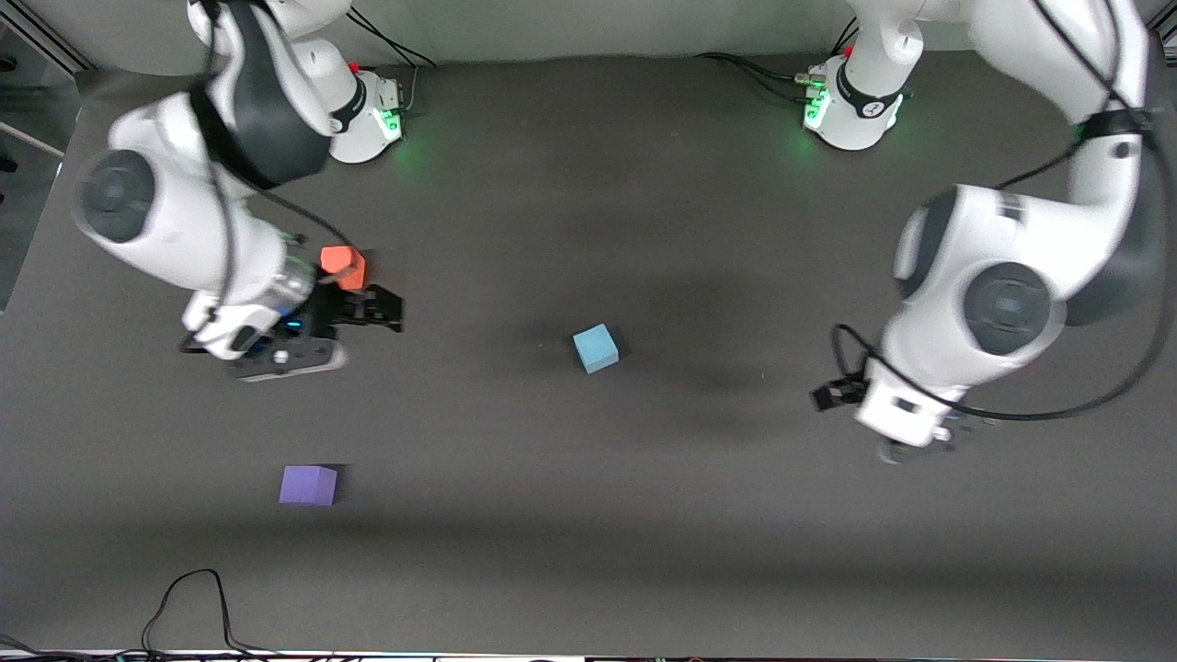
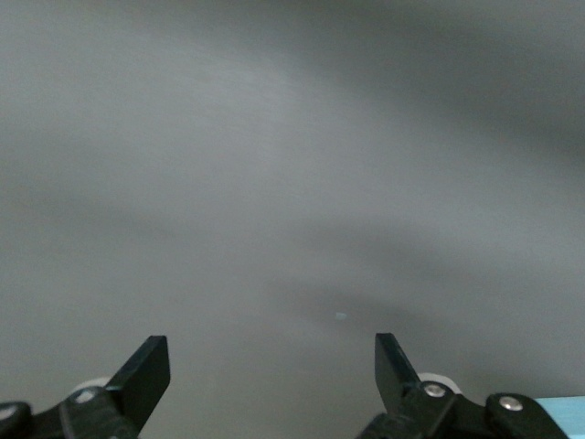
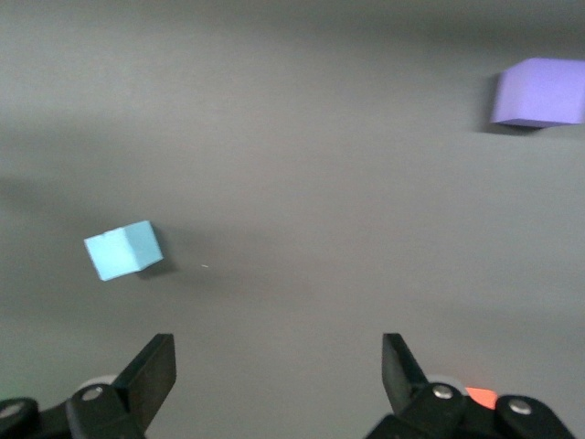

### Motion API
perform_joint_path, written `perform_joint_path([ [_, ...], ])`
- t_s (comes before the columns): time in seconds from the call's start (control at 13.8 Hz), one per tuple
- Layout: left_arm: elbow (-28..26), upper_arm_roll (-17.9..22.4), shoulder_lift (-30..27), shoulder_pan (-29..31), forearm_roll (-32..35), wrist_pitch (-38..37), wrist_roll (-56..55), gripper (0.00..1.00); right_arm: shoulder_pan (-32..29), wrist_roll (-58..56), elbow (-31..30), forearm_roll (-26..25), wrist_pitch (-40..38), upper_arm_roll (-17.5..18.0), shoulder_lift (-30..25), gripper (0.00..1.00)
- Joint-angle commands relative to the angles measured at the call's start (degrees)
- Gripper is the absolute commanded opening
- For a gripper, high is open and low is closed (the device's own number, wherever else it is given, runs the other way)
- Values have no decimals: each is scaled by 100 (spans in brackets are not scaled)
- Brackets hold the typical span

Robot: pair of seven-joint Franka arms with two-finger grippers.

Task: Place blue block between orange and purple blocks
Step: 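Grasp the blue block with the right gripper while the left gripper withdraws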

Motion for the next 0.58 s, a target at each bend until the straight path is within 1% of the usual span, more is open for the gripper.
perform_joint_path([
  [0.0, -256, -102, -448, 735, -241, -330, 925, 100, 678, 775, 334, 177, 438, -73, 658, 100],
  [0.14, -422, -93, -808, 1227, -242, -550, 1567, 100, 1091, 1382, 255, 177, 1018, -73, 1053, 100],
  [0.22, -493, -84, -992, 1351, -250, -603, 1709, 100, 1380, 1576, 246, 177, 1282, -73, 1316, 100],
  [0.36, -572, -75, -1195, 1396, -207, -735, 1711, 100, 1698, 1622, 246, 168, 1879, -73, 1844, 100],
  [0.51, -712, -75, -1345, 1361, -189, -727, 1702, 100, 1989, 1614, 263, 125, 2329, -82, 2240, 100],
])
